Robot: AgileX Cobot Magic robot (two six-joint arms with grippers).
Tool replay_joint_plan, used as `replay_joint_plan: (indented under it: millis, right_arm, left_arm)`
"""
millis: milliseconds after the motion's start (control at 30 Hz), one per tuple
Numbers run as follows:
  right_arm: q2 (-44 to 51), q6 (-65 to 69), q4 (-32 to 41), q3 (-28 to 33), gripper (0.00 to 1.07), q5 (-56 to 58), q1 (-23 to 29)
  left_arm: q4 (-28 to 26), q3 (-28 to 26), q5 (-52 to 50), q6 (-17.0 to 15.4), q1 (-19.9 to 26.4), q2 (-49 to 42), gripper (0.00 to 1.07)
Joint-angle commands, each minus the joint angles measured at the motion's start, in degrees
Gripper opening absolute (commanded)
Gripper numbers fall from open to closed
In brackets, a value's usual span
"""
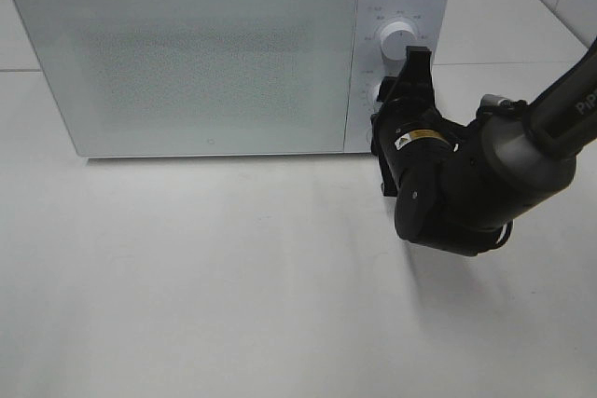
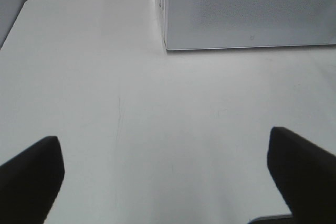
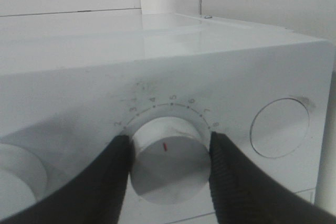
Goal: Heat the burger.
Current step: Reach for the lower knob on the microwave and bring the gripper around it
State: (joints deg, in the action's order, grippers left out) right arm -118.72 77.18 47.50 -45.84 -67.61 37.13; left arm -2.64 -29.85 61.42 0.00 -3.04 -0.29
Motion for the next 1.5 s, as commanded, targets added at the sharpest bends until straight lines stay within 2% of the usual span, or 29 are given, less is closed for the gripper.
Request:
replay_joint_plan:
  millis: [33,500,600,667,767,833,867,933,1000,1033,1133,1200,1233,1300,1500]
  right_arm:
    - [0.8,4.3,-10.77,-2.46,0.0,-8.37,0.4]
    - [0.8,4.41,-9.68,-2.41,0.0,-9.74,0.29]
    - [0.8,4.01,-9.0,-2.41,0.04,-9.74,0.23]
    - [0.8,3.09,-8.19,-2.41,0.1,-10.37,0.23]
    - [0.8,2.35,-7.28,-2.41,0.13,-10.49,0.23]
    - [0.8,-0.34,-3.95,-2.41,0.23,-10.71,0.23]
    - [0.8,-0.34,-3.95,-2.41,0.23,-10.71,0.23]
    - [0.8,-2.12,-1.09,-2.41,0.39,-10.94,0.23]
    - [0.8,-2.46,-0.63,-2.41,0.43,-11.06,0.23]
    - [0.8,-3.5,0.46,-2.41,0.5,-11.06,0.23]
    - [0.8,-4.01,0.97,-2.41,0.54,-11.06,0.23]
    - [0.8,-7.16,1.78,-2.41,0.68,-11.06,0.23]
    - [0.8,-7.16,1.78,-2.41,0.68,-11.06,0.23]
    - [0.92,-9.57,1.32,-2.29,0.77,-10.94,0.23]
    - [2.46,-12.49,-0.63,0.17,0.79,-6.88,0.23]
  left_arm:
    - [0.17,0.29,0.06,0.0,0.11,-0.86,0.98]
    - [0.17,0.29,0.06,0.0,0.11,-0.86,0.98]
    - [0.17,0.29,0.06,0.0,0.11,-0.86,0.98]
    - [0.17,0.29,0.06,0.0,0.11,-0.86,0.98]
    - [0.17,0.29,0.06,0.0,0.11,-0.86,0.98]
    - [0.17,0.29,0.06,0.0,0.11,-0.86,0.98]
    - [0.17,0.29,0.06,0.0,0.11,-0.86,0.98]
    - [0.17,0.29,0.06,0.0,0.11,-0.86,0.98]
    - [0.17,0.29,0.06,0.0,0.11,-0.86,0.98]
    - [0.17,0.29,0.06,0.0,0.11,-0.86,0.98]
    - [0.17,0.29,0.06,0.0,0.11,-0.86,0.98]
    - [0.17,0.29,0.06,0.0,0.11,-0.86,0.98]
    - [0.17,0.29,0.06,0.0,0.11,-0.86,0.98]
    - [0.17,0.29,0.06,0.0,0.11,-0.86,0.98]
    - [0.17,0.29,0.06,0.0,0.11,-0.86,0.98]
